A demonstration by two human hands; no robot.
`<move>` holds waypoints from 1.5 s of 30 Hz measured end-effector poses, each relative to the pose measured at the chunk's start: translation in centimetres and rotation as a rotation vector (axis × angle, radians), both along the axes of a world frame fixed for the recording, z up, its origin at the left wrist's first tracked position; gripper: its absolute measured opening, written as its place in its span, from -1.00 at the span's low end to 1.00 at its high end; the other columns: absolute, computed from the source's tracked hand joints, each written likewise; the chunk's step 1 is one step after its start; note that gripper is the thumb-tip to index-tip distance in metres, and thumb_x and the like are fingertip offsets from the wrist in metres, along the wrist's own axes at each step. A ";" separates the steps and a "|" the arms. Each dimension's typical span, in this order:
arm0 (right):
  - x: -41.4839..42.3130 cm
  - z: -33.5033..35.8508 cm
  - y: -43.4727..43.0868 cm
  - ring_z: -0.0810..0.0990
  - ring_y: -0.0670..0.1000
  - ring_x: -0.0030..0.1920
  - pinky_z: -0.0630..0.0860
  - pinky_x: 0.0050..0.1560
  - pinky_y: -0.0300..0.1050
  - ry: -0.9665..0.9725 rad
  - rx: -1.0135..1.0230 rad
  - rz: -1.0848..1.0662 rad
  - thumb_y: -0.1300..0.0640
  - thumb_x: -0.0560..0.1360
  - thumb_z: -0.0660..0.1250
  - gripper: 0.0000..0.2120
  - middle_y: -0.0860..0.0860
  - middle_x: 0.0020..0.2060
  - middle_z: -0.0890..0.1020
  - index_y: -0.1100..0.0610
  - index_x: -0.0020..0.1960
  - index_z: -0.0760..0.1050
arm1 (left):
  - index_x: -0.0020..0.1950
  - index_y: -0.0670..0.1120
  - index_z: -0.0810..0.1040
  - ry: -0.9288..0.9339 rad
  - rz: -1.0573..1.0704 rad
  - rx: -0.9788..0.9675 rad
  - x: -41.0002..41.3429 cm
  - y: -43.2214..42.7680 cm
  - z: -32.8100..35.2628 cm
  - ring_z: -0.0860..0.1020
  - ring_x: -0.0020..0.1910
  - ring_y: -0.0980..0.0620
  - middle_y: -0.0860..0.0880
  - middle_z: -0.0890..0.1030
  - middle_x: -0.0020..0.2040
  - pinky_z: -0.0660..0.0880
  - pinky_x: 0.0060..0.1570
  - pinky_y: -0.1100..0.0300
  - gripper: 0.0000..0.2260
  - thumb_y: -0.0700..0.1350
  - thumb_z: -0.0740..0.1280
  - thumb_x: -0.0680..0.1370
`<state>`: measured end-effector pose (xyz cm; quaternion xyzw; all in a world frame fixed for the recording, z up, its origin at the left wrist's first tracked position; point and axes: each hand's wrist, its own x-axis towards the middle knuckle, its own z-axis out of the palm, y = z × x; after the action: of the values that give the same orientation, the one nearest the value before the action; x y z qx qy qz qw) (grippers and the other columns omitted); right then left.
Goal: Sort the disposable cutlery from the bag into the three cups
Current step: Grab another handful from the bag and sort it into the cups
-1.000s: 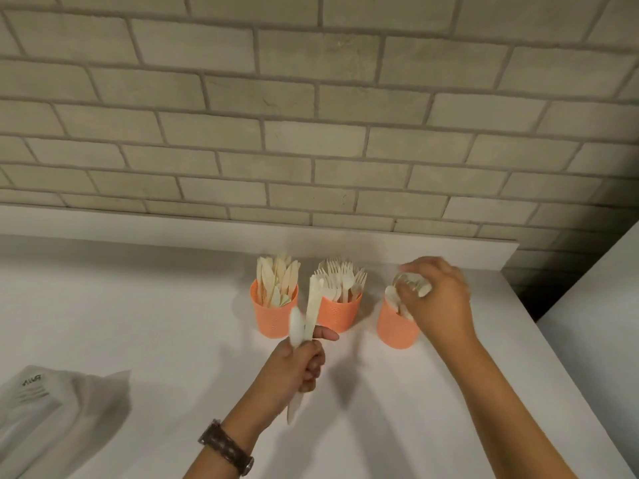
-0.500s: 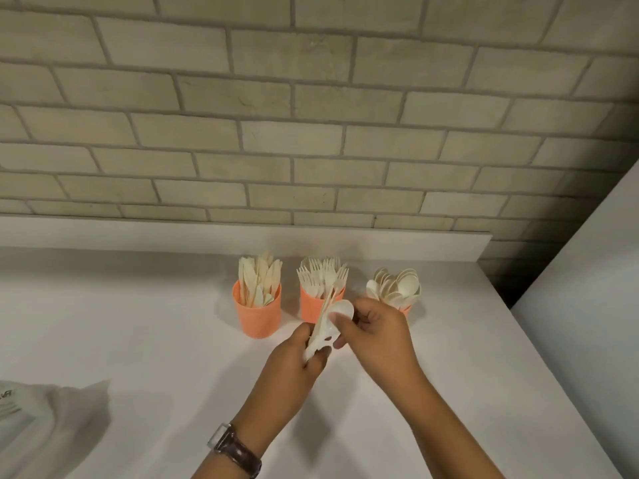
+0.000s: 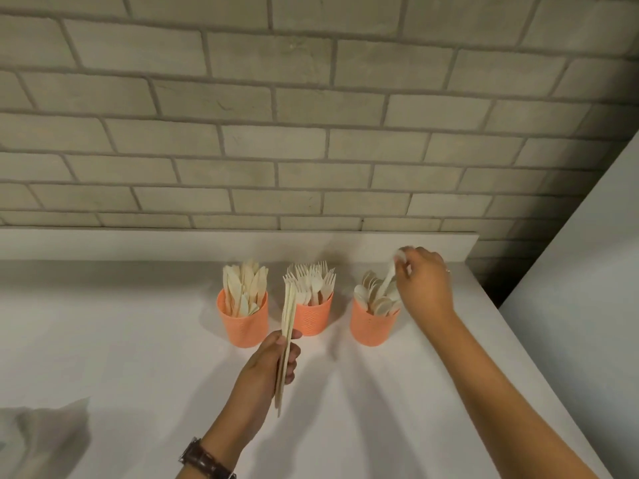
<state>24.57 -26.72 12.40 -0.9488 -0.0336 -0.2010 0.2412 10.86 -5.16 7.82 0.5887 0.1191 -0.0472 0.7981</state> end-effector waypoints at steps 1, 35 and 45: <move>0.3 -1.5 0.3 0.45 0.21 0.13 0.31 0.08 0.04 0.073 -0.125 -0.005 0.18 0.52 0.22 -0.81 0.13 0.10 0.56 0.14 0.01 0.59 | -0.02 -0.09 0.52 0.006 0.007 -0.037 0.0 0.2 0.1 0.33 -0.36 0.08 0.00 0.42 -0.33 0.31 -0.28 0.22 -0.80 -0.16 0.10 0.62; -10.9 -8.5 3.7 0.46 -0.07 0.11 0.36 0.12 0.02 -0.109 0.267 0.523 0.00 0.41 0.21 -0.85 -0.19 0.07 0.54 -0.17 -0.06 0.49 | 0.25 -0.10 0.46 0.176 0.743 0.668 8.1 8.9 -5.0 0.42 0.29 -0.08 -0.06 0.64 0.15 0.39 0.25 -0.05 -0.57 -0.06 0.46 0.43; -14.0 -8.9 12.9 0.45 -0.17 0.04 0.40 0.07 0.02 0.019 0.274 0.700 -0.01 0.39 0.19 -0.84 -0.23 -0.01 0.56 -0.17 -0.07 0.49 | 0.06 0.09 0.60 -0.105 0.557 0.692 -2.1 11.9 -0.3 0.52 0.13 0.12 0.07 0.54 0.18 0.41 0.12 0.32 -0.80 -0.17 0.35 0.52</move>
<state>10.59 -13.83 3.54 -0.8407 -0.3265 -0.1003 0.4202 8.77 6.74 7.49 0.7682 0.2411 0.2421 0.5414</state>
